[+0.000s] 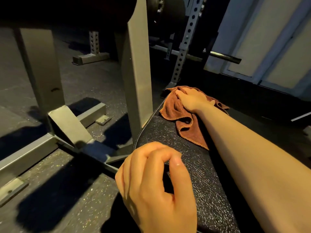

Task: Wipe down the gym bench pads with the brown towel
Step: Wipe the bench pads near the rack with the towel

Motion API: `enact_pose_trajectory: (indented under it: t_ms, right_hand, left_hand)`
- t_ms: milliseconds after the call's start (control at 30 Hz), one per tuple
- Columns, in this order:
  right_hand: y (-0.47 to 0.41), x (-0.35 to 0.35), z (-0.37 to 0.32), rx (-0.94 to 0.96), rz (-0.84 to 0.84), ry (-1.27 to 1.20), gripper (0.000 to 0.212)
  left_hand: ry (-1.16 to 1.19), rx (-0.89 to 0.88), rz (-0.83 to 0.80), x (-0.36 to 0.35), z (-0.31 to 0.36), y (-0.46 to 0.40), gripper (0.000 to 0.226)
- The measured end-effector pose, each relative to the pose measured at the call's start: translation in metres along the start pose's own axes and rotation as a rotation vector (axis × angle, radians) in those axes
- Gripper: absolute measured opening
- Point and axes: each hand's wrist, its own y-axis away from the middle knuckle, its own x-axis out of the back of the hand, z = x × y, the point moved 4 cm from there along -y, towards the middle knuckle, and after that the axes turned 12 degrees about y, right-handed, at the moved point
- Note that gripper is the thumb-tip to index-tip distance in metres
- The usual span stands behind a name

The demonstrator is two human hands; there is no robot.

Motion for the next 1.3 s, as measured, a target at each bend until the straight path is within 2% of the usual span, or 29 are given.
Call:
enact_pose_trajectory:
  t_ms: [233,533,733,833,1100,1300]
  right_hand:
    - [0.042,0.007,-0.011,-0.020,-0.057,0.038,0.064]
    - [0.157,0.010,-0.031,0.153,-0.073,0.020,0.063]
    - [0.247,0.018,-0.018,0.233,-0.058,-0.004,0.056]
    - [0.272,0.018,-0.005,0.268,-0.049,0.022,0.055]
    - [0.268,0.019,-0.001,0.312,-0.135,0.073,0.058]
    - [0.219,0.017,-0.023,0.256,-0.183,0.089,0.059]
  left_hand:
    - [-0.034,-0.013,-0.031,0.002,-0.002,0.003,0.022]
    - [-0.010,0.081,-0.017,0.006,-0.008,0.001,0.022]
    - [0.026,0.108,0.044,0.007,-0.006,0.002,0.034]
    - [0.005,0.118,0.032,0.007,-0.004,0.002,0.032]
    - [-0.019,0.092,0.028,0.007,0.000,0.002,0.024]
    - [-0.023,0.059,-0.001,0.005,0.002,0.002,0.023]
